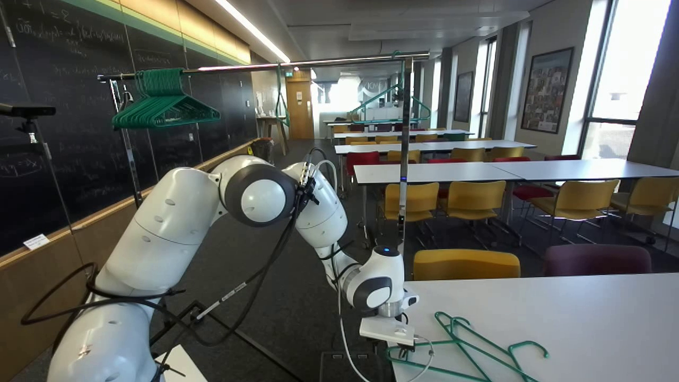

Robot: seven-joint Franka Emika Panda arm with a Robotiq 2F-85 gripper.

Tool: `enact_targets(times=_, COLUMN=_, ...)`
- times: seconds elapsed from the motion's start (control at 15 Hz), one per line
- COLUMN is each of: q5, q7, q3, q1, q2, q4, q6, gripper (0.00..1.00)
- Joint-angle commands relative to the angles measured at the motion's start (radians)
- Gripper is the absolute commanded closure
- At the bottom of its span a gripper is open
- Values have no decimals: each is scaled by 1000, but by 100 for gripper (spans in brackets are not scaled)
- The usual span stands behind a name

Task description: Pick up one hanger from the table and put it on the right side of the railing

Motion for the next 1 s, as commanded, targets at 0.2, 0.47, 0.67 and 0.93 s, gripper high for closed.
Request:
enact_targets(times=0.2, q5=-18, q7=23, q3=-11, q1=10, q2=-33, q4=-26, q6=11, gripper=0)
enact_targets(times=0.47, q5=-21, q7=19, q3=-12, q1=10, q2=-38, q4=-31, q6=13, gripper=34)
enact_targets(times=0.67, q5=-23, q7=21, q3=-16, q1=12, q2=-47, q4=-33, q6=13, gripper=58)
enact_targets(times=0.93, q5=-27, q7=22, q3=-20, q1=13, q2=-50, q4=-33, q6=13, gripper=87)
